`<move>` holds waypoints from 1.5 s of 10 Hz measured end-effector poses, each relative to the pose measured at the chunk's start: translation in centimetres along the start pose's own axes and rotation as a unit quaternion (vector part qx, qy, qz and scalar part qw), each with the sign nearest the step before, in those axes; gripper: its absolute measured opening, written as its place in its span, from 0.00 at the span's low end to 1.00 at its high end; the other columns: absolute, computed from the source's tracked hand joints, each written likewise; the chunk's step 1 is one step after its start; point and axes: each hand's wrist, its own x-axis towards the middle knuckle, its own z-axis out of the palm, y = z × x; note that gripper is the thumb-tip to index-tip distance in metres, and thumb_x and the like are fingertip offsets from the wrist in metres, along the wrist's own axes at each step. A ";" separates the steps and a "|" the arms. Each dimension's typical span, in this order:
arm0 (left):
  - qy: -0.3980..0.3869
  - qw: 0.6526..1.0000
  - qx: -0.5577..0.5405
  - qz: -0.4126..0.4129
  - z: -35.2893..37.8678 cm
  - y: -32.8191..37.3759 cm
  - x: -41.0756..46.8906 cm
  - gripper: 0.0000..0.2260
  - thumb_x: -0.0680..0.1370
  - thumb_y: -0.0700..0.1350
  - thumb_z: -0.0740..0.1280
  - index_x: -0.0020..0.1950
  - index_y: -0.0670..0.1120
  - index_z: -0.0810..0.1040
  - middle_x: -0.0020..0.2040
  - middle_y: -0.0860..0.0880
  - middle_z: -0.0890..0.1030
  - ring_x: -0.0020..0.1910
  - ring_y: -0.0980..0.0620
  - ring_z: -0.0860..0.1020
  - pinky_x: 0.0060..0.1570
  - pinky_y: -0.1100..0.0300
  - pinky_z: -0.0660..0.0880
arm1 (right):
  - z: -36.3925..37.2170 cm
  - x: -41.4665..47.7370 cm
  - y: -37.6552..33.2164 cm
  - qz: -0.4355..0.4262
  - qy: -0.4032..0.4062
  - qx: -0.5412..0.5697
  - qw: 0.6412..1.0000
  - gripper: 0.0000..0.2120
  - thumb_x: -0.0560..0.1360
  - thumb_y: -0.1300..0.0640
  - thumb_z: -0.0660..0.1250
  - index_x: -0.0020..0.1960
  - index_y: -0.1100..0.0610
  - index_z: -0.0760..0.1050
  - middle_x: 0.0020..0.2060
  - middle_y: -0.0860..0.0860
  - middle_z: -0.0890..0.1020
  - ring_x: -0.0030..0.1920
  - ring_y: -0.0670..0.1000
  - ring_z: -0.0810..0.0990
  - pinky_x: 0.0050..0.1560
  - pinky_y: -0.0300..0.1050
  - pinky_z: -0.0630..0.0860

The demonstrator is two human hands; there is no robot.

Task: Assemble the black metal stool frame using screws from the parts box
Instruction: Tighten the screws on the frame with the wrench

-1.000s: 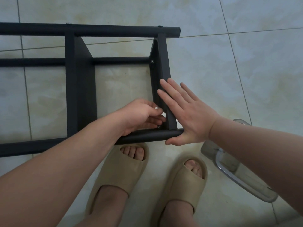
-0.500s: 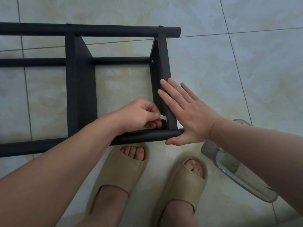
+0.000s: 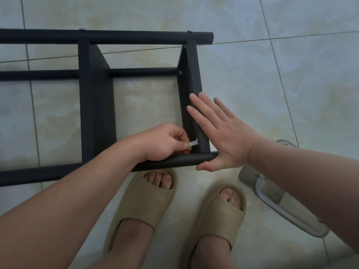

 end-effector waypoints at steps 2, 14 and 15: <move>-0.029 0.998 0.051 -0.001 -0.2 -0.1 0.1 0.07 0.80 0.44 0.69 0.42 0.47 0.81 0.31 0.55 0.77 0.28 0.59 0.72 0.37 0.60 0.68 | 0.0 0.0 -0.1 0.000 0.000 -0.001 1.000 0.60 0.69 0.20 0.56 0.81 0.64 0.50 0.81 0.61 0.48 0.82 0.60 0.44 0.78 0.65 0.52; 0.087 0.955 -0.279 -0.060 0.8 0.8 1.7 0.03 0.78 0.42 0.71 0.50 0.42 0.81 0.40 0.48 0.85 0.39 0.54 0.82 0.40 0.61 0.77 | 0.2 0.0 0.0 0.000 0.010 0.011 1.000 0.59 0.69 0.21 0.56 0.81 0.64 0.51 0.81 0.61 0.49 0.82 0.61 0.44 0.78 0.65 0.53; 0.082 0.953 -0.287 -0.060 0.7 0.7 1.5 0.03 0.78 0.41 0.71 0.50 0.43 0.81 0.40 0.48 0.85 0.38 0.55 0.82 0.39 0.62 0.77 | 0.2 0.0 0.0 -0.001 0.010 0.012 1.000 0.59 0.69 0.21 0.57 0.81 0.65 0.51 0.81 0.61 0.49 0.82 0.61 0.45 0.78 0.65 0.53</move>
